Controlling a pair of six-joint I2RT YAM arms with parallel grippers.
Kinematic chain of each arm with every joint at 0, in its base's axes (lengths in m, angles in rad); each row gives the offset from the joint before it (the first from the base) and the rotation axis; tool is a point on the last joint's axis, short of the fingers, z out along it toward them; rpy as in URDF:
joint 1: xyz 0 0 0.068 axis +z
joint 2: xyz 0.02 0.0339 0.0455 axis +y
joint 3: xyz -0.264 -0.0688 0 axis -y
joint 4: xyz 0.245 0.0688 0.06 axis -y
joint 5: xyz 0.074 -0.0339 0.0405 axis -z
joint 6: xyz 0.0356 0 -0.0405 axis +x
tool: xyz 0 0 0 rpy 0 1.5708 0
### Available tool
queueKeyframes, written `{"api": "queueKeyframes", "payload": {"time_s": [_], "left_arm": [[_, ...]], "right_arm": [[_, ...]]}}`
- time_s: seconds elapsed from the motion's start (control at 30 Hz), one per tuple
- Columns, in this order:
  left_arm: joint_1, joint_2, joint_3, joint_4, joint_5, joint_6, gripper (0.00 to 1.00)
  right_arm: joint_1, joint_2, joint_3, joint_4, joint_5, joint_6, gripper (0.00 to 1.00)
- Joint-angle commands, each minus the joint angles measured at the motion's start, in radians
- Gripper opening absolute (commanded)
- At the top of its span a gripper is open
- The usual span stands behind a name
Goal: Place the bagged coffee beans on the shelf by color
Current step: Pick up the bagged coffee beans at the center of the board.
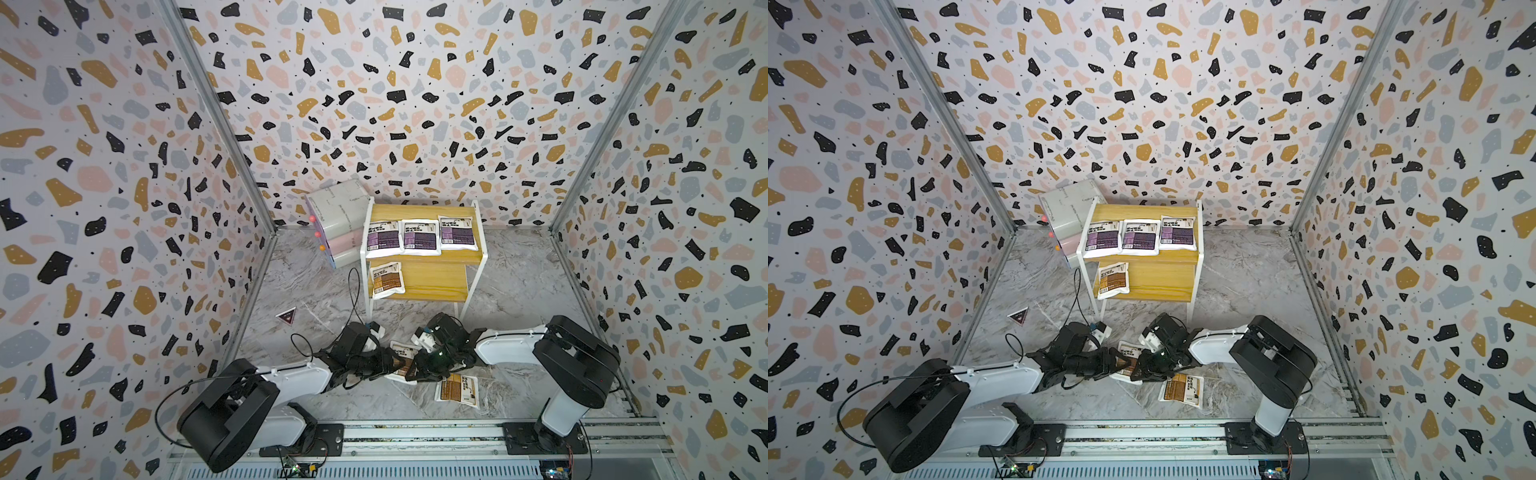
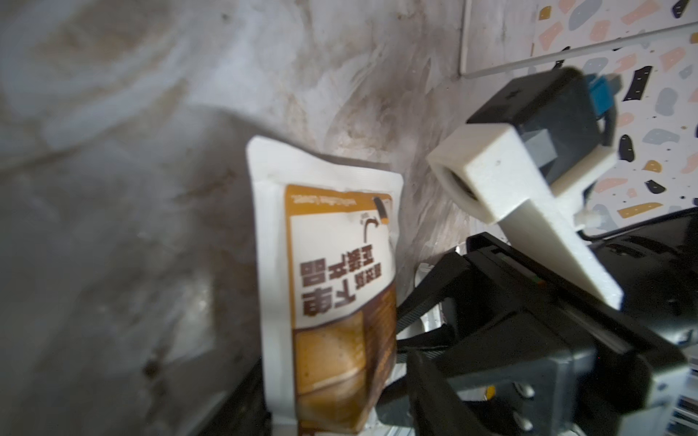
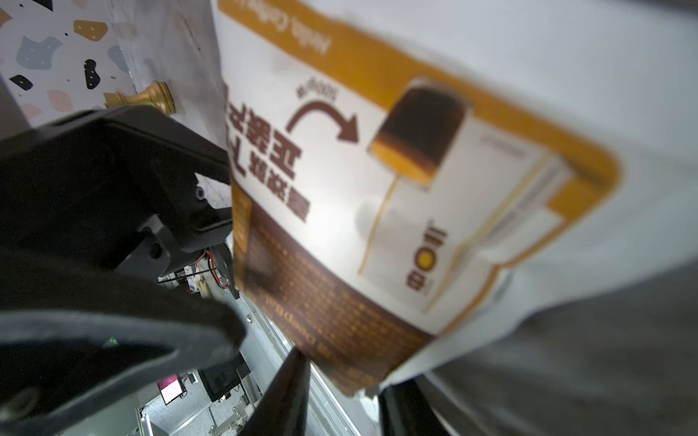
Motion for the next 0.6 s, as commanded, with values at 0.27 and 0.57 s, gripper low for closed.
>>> {"api": "queueKeyframes", "payload": {"time_s": [0.27,0.57], "left_arm": [[-0.002,-0.038,-0.039,-0.050,0.010,0.009,0.37],[-0.002,-0.177,-0.035,-0.137,-0.026,-0.009,0.34]], "right_arm": [[0.002,-0.035,-0.024,-0.020,0.030,-0.017,0.40],[-0.003,-0.184,-0.022,-0.189,0.073,-0.069,0.51]]}}
